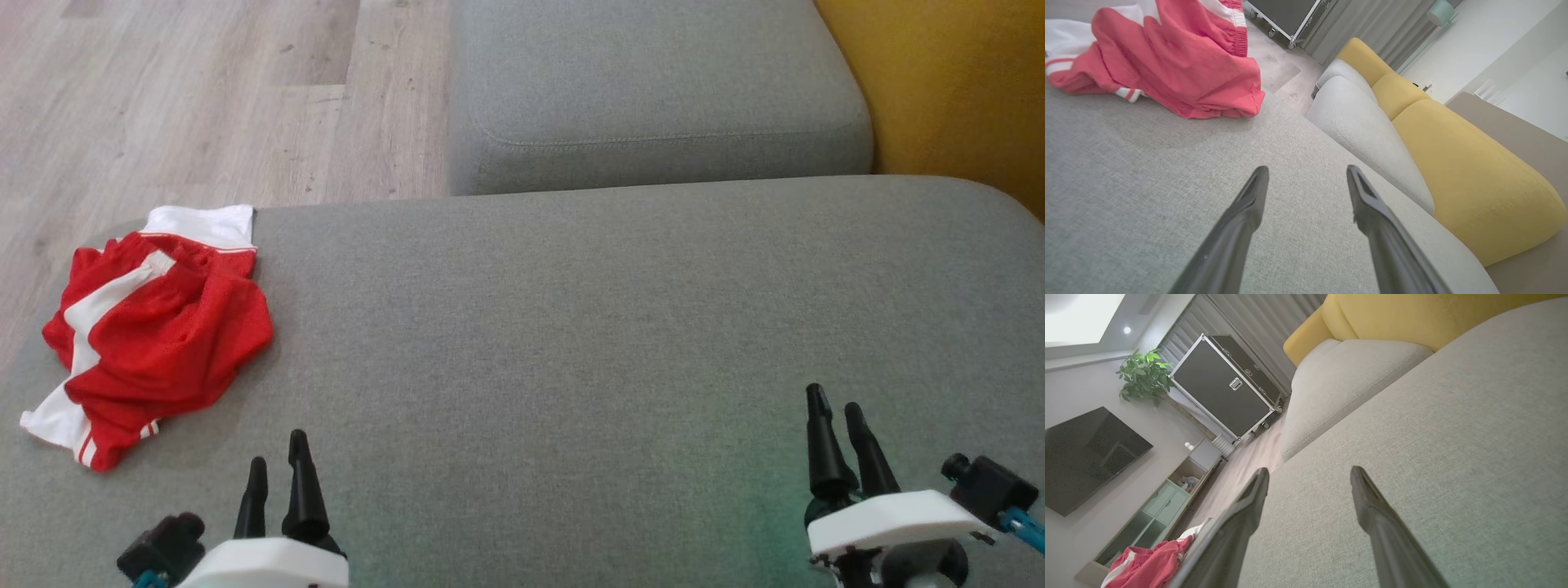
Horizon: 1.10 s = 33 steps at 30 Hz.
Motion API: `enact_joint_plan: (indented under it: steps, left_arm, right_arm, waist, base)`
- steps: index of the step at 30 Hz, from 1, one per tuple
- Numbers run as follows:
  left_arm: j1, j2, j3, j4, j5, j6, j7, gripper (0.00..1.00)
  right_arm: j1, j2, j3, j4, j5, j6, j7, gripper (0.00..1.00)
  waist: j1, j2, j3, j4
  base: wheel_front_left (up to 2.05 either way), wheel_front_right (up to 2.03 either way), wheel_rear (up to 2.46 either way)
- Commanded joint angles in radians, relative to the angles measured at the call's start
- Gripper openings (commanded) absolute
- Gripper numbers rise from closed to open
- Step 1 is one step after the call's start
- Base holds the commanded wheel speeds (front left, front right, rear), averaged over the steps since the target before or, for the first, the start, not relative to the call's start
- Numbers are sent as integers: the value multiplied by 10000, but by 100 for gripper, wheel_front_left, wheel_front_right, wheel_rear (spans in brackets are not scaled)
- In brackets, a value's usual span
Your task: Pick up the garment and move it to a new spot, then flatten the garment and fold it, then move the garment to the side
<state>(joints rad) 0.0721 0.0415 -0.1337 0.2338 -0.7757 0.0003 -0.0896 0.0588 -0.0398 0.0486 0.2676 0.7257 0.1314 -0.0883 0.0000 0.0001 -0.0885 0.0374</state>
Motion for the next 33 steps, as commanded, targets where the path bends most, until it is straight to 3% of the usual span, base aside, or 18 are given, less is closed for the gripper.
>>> enact_joint_plan:
  steps: [1,33]
  left_arm:
    - [-208,62,98,-394,308,36,-124,100]
    - [260,77,-516,-798,4298,745,-1075,100]
  right_arm:
    - [-200,-69,190,-408,-329,-4,-149,100]
    - [265,-90,599,-310,-4440,-6,-1093,100]
  waist:
    - [0,-1,-19,11]
    - [0,-1,-473,119]
  base:
    - [0,0,0]
    - [0,0,0]
